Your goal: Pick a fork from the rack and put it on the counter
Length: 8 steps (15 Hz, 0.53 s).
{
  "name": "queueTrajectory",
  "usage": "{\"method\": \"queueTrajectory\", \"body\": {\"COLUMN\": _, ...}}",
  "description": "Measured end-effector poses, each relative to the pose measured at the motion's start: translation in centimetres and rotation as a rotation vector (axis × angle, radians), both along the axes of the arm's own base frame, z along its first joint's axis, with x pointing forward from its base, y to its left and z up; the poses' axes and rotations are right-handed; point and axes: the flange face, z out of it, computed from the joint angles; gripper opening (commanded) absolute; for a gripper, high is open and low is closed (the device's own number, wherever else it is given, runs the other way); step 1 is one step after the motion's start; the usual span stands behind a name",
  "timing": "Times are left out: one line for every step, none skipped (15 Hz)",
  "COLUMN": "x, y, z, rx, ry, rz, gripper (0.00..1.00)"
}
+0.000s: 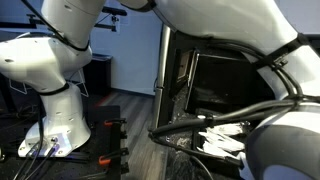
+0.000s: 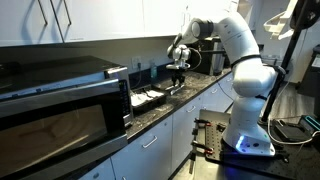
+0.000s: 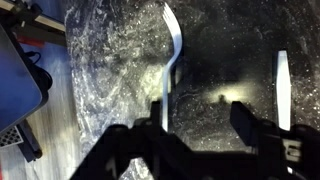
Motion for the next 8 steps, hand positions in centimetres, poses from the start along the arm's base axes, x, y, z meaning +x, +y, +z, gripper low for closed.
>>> {"method": "queueTrajectory", "body": {"x": 0.16, "y": -0.02, "z": 0.15, "rx": -0.004, "ry": 0.0, "rz": 0.005, "gripper": 1.0}}
{"method": "queueTrajectory", "body": {"x": 0.3, "y": -0.02, "z": 0.27, "rx": -0.009, "ry": 0.003, "rz": 0.01, "gripper": 1.0}}
{"method": "queueTrajectory", "body": {"x": 0.42, "y": -0.01, "z": 0.36, "rx": -0.013, "ry": 0.008, "rz": 0.013, "gripper": 1.0}}
{"method": "queueTrajectory", "body": {"x": 0.51, "y": 0.01, "z": 0.41, "rx": -0.016, "ry": 0.015, "rz": 0.011, "gripper": 1.0}}
{"method": "queueTrajectory", "body": {"x": 0.55, "y": 0.05, "z": 0.42, "rx": -0.019, "ry": 0.021, "rz": 0.012, "gripper": 1.0}}
{"method": "queueTrajectory", "body": {"x": 0.56, "y": 0.08, "z": 0.41, "rx": -0.022, "ry": 0.027, "rz": 0.018, "gripper": 1.0}}
{"method": "queueTrajectory", "body": {"x": 0.61, "y": 0.15, "z": 0.41, "rx": -0.024, "ry": 0.032, "rz": 0.025, "gripper": 1.0}}
{"method": "queueTrajectory", "body": {"x": 0.69, "y": 0.31, "z": 0.46, "rx": -0.023, "ry": 0.041, "rz": 0.036, "gripper": 1.0}}
